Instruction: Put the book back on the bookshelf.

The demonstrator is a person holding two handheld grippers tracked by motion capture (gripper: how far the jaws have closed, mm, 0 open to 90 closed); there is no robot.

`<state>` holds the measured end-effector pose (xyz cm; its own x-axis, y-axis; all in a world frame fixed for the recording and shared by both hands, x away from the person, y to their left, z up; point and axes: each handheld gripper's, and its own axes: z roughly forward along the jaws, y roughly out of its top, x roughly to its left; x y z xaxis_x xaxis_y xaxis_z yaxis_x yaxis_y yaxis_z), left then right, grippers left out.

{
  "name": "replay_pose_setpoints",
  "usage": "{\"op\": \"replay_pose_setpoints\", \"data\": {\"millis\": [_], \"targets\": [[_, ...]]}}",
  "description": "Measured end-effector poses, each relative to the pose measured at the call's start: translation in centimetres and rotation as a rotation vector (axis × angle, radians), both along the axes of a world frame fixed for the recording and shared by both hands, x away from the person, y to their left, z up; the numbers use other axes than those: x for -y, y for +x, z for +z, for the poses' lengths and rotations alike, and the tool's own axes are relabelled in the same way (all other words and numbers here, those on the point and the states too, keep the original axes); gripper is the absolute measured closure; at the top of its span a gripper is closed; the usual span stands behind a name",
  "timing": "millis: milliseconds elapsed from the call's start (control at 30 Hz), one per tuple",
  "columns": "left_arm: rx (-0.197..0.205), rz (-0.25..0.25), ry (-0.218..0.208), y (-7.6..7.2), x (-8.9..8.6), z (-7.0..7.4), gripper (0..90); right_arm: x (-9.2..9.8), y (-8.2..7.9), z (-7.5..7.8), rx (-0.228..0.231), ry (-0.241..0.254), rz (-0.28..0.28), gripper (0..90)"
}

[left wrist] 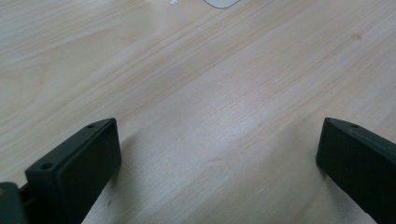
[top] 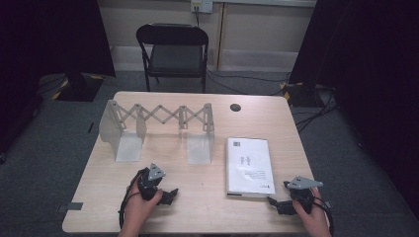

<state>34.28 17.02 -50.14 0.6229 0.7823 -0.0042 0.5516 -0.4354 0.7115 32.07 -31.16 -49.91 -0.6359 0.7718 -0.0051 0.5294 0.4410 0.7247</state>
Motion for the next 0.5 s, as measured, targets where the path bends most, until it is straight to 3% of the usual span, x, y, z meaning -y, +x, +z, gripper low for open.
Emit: {"op": "replay_pose_setpoints", "data": {"millis": [133,267,367,433,500], "targets": [[-0.002,0.024,-0.003,0.1,0.7,0.0,0.0,0.0,0.0,0.0,0.000,0.001,0.000,9.1],[-0.003,0.017,-0.001,0.2,1.0,0.0,0.0,0.0,0.0,0.0,-0.001,0.001,0.000,9.2],[-0.026,-0.015,0.014,0.1,1.2,0.3,0.0,0.0,0.0,0.0,-0.001,0.002,-0.001,9.2],[-0.038,-0.073,0.016,0.0,1.7,0.4,0.0,-0.1,-0.1,0.0,-0.001,0.003,-0.010,9.2],[-0.050,-0.095,0.032,0.0,2.3,0.5,0.4,-0.1,-0.1,0.0,-0.001,0.005,-0.011,9.4]]}}
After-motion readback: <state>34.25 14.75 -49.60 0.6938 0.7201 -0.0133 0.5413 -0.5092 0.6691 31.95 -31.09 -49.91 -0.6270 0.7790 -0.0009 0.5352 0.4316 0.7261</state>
